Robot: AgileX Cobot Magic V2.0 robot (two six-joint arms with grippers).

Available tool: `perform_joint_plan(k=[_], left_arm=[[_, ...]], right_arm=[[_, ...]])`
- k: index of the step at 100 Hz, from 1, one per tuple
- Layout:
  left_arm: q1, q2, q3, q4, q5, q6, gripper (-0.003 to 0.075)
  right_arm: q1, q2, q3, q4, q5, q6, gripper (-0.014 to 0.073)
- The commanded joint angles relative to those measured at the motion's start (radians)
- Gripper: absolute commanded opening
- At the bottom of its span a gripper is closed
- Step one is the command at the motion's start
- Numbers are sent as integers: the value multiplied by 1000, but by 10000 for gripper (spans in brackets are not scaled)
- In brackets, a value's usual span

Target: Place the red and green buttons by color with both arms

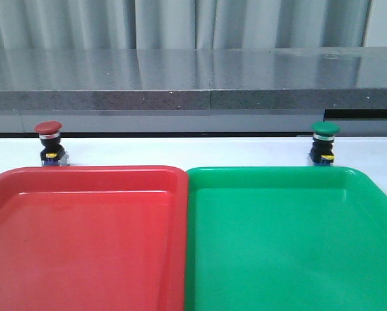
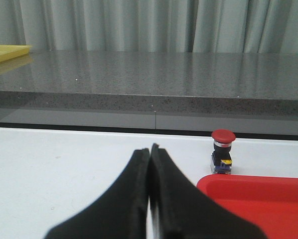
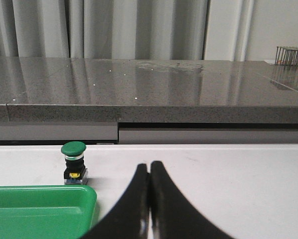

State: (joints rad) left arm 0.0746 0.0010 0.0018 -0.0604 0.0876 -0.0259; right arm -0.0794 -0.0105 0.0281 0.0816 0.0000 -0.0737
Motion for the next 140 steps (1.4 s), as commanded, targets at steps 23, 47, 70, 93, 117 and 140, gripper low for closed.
perform_joint_plan(k=[23, 47, 70, 93, 117, 140], left_arm=[[3, 60, -16, -13, -88, -8, -20], [3, 164, -171, 25, -51, -8, -20], [-54, 332, -327, 72, 49, -8, -20], [-133, 563, -452, 72, 64, -8, -20], [-181, 788, -609, 51, 134, -8, -18], [-194, 981, -739, -49, 136, -8, 215]], right_arm=[[-4, -4, -25, 0, -86, -5, -63], [-4, -4, -25, 0, -86, -5, -63], [-4, -4, -25, 0, -86, -5, -63], [-4, -4, -25, 0, -86, -5, -63], [-4, -4, -25, 0, -86, -5, -63], [-4, -4, -25, 0, -86, -5, -63]])
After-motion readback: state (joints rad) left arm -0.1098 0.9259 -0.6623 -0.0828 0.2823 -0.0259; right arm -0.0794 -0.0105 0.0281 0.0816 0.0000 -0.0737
